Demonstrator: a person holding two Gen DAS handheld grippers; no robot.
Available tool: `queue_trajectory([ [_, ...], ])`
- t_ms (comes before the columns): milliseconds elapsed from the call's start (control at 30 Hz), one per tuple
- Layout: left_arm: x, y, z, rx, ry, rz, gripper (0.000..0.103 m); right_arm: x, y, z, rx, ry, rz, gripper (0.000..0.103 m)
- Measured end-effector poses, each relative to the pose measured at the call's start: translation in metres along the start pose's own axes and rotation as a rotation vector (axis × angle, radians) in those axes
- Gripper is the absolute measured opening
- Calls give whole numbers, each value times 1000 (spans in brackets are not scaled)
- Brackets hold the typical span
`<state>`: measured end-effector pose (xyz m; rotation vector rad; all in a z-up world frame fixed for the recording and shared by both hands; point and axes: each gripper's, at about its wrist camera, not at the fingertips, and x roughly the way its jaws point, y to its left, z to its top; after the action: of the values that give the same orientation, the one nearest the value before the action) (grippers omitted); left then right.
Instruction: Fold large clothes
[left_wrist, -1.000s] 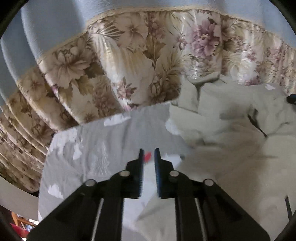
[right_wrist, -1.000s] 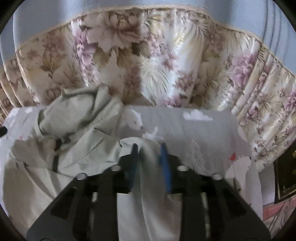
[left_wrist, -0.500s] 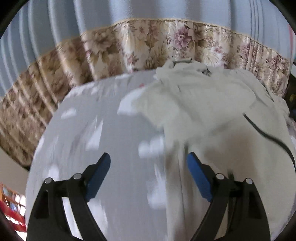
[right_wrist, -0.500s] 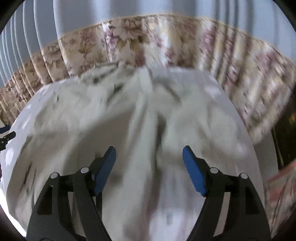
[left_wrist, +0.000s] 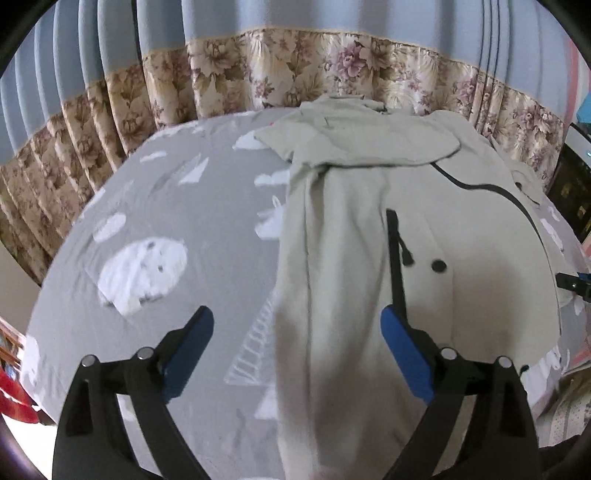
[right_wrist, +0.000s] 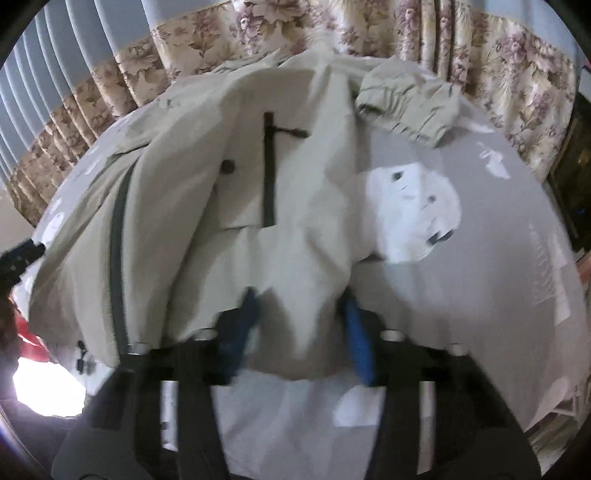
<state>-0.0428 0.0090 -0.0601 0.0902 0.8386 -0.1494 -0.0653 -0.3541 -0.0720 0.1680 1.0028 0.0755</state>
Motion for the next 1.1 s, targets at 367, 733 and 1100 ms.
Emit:
queue_trajectory([
  [367, 9, -9, -25, -42, 44, 56, 96, -74, -30, 7, 12, -123, -74, 8],
  [733, 16, 8, -27, -78, 65, 54, 97, -67, -70, -25, -66, 36, -291, 17],
  [1100, 12, 22, 70, -14, -84, 28, 97, -72, -24, 82, -81, -231, -79, 66],
])
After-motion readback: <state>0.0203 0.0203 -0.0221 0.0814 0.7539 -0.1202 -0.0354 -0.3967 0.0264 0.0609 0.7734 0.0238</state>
